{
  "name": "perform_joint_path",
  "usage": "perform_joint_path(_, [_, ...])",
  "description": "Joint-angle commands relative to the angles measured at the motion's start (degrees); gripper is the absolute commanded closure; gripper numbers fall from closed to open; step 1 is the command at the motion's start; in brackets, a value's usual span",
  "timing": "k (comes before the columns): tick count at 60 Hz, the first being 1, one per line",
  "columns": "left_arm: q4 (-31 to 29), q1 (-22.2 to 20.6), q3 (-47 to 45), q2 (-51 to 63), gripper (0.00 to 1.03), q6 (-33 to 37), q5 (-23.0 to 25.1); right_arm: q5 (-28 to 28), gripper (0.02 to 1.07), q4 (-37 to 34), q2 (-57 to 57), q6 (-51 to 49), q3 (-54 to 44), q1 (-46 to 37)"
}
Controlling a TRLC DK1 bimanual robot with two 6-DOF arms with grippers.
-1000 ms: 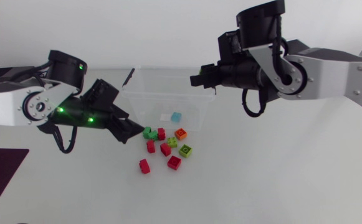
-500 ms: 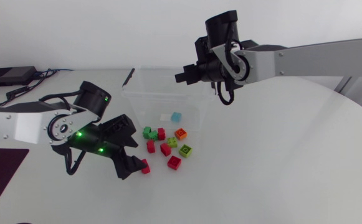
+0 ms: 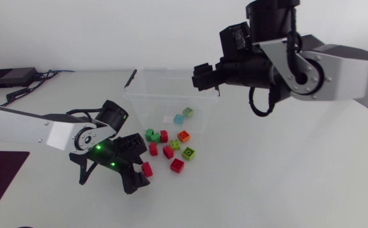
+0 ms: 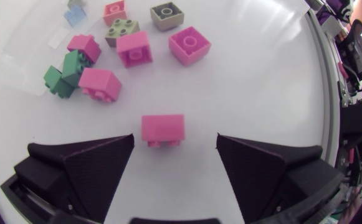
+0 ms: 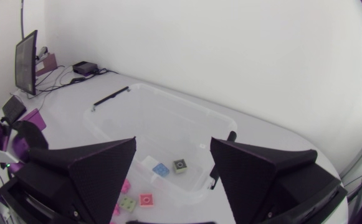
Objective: Pick up the duplo bricks and place them in the container
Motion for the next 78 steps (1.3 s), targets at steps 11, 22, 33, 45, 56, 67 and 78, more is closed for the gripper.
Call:
perform_joint_path(11, [2.2,0.8,1.9,3.7,0.24,1.3,0.0,-1.0,0.17,-0.7,-6.7,-0.6,-14.0,6.8])
perform_joint_path(22, [4.5,1.0,1.7,5.2,0.70,0.7,0.6,-1.4,0.17,3.4,-4.6,-0.7,-22.4,11.5])
perform_joint_path(33, [6.4,1.2,0.5,4.4,0.74,0.3,2.4,-5.7,0.17,3.5,1.1,-1.1,-22.8,12.1])
perform_joint_path(45, [6.7,2.1,-0.9,-4.2,0.74,-1.5,3.5,-6.6,0.17,2.1,8.6,-3.5,-19.4,12.3])
perform_joint_path(56, [4.9,3.7,0.2,-11.3,0.75,-3.1,4.7,-7.2,0.17,-0.3,12.9,-5.3,-15.8,13.1])
perform_joint_path(67, [2.3,5.4,4.9,-15.5,0.75,-6.0,5.2,-8.1,0.17,-2.7,16.4,-7.9,-12.6,13.4])
perform_joint_path(78, [3.0,7.1,8.9,-17.3,0.75,-9.6,5.2,-8.0,0.17,-5.3,19.5,-10.6,-10.0,14.2])
